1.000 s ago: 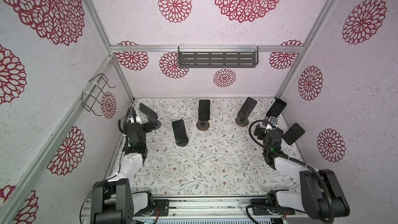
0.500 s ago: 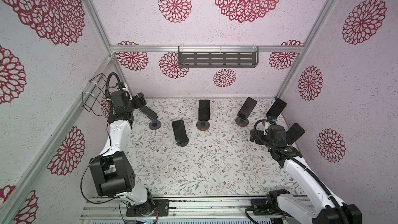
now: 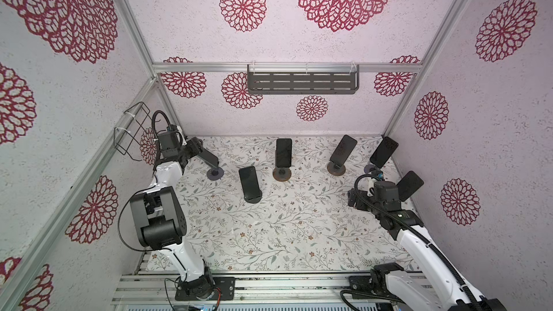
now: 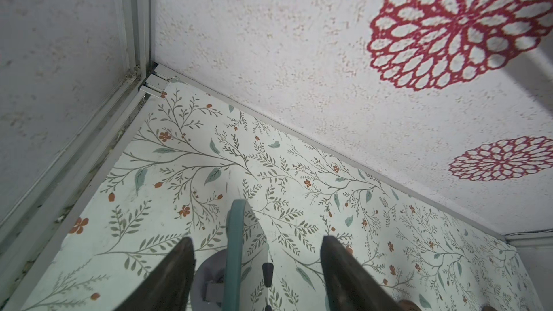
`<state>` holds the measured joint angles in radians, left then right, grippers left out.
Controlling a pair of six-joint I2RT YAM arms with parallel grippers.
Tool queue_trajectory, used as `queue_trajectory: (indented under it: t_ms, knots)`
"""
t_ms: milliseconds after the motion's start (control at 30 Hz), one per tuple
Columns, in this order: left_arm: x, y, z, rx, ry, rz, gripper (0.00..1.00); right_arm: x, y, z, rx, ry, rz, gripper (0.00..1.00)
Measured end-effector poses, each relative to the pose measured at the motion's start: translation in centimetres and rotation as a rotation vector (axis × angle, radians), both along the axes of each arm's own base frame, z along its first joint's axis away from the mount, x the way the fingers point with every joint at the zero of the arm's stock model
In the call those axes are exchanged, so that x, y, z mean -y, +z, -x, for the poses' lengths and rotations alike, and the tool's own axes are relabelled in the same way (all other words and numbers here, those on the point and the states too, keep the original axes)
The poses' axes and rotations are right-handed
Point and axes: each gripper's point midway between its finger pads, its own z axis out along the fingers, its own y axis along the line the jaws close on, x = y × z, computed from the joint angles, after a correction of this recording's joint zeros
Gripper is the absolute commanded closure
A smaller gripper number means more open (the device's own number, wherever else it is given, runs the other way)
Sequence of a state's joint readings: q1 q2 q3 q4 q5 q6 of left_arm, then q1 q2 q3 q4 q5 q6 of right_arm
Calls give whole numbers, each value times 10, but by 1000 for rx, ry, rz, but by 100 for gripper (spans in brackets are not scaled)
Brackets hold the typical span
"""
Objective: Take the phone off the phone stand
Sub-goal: 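Lower the left gripper onto the teal-edged phone on the purple stand and close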
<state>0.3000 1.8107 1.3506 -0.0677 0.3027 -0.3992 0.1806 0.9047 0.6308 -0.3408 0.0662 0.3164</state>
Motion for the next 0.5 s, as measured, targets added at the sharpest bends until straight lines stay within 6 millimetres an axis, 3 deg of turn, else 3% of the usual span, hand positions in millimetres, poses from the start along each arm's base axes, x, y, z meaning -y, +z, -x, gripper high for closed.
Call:
queue_trajectory:
  t_ms: [133, 267, 500]
  knots:
    - [-2, -4, -6, -5, 5, 10, 40, 1, 0, 0, 0, -3, 3, 1]
    - [-2, -7, -7, -17, 9, 18, 54, 2, 0, 0, 1, -7, 7, 1]
    - [-4, -11, -14, -53, 3, 25, 53, 3, 0, 0, 3, -15, 13, 1]
